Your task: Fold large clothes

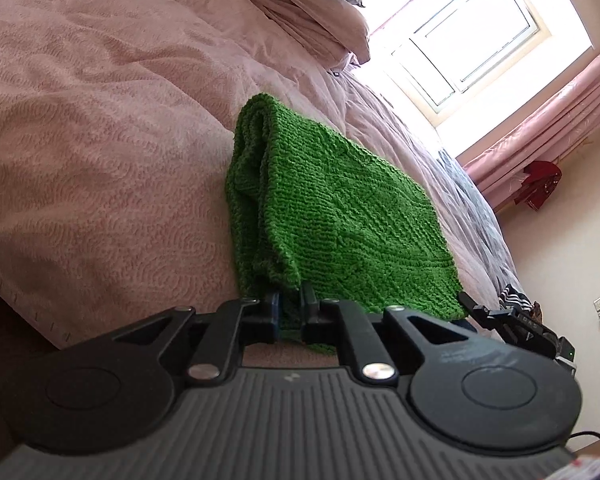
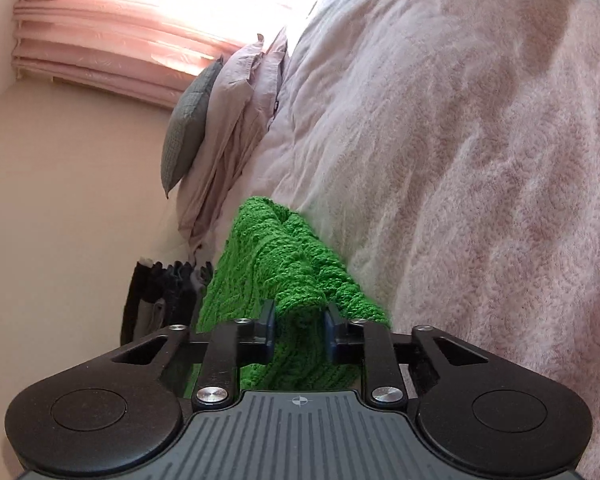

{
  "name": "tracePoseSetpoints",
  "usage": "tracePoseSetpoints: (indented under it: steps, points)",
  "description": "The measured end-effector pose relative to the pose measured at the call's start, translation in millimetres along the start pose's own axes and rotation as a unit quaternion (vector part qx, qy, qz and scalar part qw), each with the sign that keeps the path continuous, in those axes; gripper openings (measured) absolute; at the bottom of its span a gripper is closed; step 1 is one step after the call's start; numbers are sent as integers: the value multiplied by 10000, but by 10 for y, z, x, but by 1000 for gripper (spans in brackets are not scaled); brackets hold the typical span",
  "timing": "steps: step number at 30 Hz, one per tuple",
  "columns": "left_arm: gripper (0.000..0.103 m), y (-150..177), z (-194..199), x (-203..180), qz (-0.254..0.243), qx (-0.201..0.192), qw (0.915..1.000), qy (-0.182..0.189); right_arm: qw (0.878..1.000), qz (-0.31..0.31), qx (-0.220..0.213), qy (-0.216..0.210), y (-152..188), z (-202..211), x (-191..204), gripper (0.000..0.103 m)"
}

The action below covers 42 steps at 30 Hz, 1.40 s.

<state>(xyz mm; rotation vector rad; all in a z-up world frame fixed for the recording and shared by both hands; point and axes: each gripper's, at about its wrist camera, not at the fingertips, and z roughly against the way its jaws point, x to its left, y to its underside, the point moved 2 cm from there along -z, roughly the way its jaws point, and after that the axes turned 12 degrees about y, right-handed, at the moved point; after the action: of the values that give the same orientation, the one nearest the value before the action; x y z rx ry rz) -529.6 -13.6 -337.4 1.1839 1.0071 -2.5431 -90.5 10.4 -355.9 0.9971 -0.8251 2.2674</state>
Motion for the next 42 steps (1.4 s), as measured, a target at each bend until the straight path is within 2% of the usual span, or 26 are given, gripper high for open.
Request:
tracePoseSetpoints:
  steps: [3, 6, 8, 12, 20, 24, 25, 26, 27, 28, 29, 30, 33, 35, 40, 41, 42]
  points:
    - [6, 3, 12, -17, -139, 34, 9999, -5, 9998, 7, -82, 192, 80, 195, 34, 14]
    - [6, 43, -49, 9, -154, 123, 9998, -76, 9955, 273, 122, 902, 128, -40, -51, 14]
    - [7, 65, -77, 2, -230, 121, 9995, -163, 9957, 157, 123, 907, 125, -133, -97, 16]
    - [7, 70, -77, -47, -336, 98, 9990, -274, 9945, 340, 110, 989, 135, -94, -31, 18]
    - [7, 70, -80, -53, -326, 118, 9989, -314, 9935, 502, 111, 1020, 156, -46, -13, 21]
    - [10, 62, -57, -68, -360, 163, 9986, -359, 9931, 641, 161, 964, 134, -38, 22, 28]
    - [13, 52, -30, -86, -363, 190, 9986, -328, 9932, 681, 152, 936, 121, -24, 31, 31]
    - [20, 34, 13, -105, -356, 195, 9989, -241, 9930, 702, 111, 941, 103, 11, 14, 40]
    - [31, 10, 67, -108, -348, 169, 9991, -156, 9928, 710, 45, 968, 82, 45, -9, 54]
    - [37, -14, 115, -101, -322, 129, 9994, -98, 9932, 703, -26, 925, 55, 83, -41, 58]
    - [53, -49, 161, -79, -258, 87, 9996, -81, 9943, 658, -54, 838, 33, 101, -72, 59]
    - [60, -76, 183, -44, -185, 56, 9998, -59, 9958, 542, -25, 740, 6, 109, -108, 61]
    - [62, -140, 138, 106, 219, 69, 9997, 94, 9986, 271, 182, 422, -59, -1, -163, 67]
    - [66, -138, 42, 227, 601, 142, 9974, 372, 9988, 229, 279, 340, -75, -105, -153, 69]
    - [63, -19, -218, 461, 1458, 100, 9857, 834, 9965, 590, 430, 412, -34, -366, -47, 69]
    - [45, -8, -251, 471, 1534, 91, 9838, 918, 9954, 724, 455, 428, 0, -394, -8, 58]
    - [28, -20, -264, 457, 1493, 82, 9840, 974, 9952, 713, 496, 452, 42, -415, 6, 36]
